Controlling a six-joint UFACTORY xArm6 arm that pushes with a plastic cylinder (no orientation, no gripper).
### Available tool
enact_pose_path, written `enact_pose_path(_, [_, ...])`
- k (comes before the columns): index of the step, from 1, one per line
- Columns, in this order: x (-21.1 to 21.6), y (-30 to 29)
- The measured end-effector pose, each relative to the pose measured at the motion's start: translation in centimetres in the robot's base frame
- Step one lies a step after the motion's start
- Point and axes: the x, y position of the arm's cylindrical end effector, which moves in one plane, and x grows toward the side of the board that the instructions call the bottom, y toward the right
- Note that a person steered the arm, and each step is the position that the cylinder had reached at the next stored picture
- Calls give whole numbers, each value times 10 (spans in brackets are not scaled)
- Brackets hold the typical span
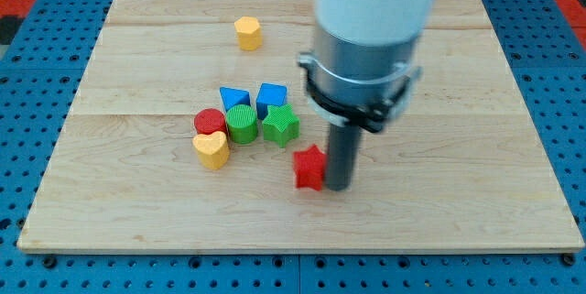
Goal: Move the yellow hexagon above the green circle
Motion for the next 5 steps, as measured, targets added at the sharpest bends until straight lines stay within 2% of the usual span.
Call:
enact_pose_path(1, [-25, -33])
enact_pose_path(2, [-26, -64])
enact_pose_path(3, [-21, -64])
enact_pose_path(4, [-59, 0])
enact_pose_path(5, [-131, 69])
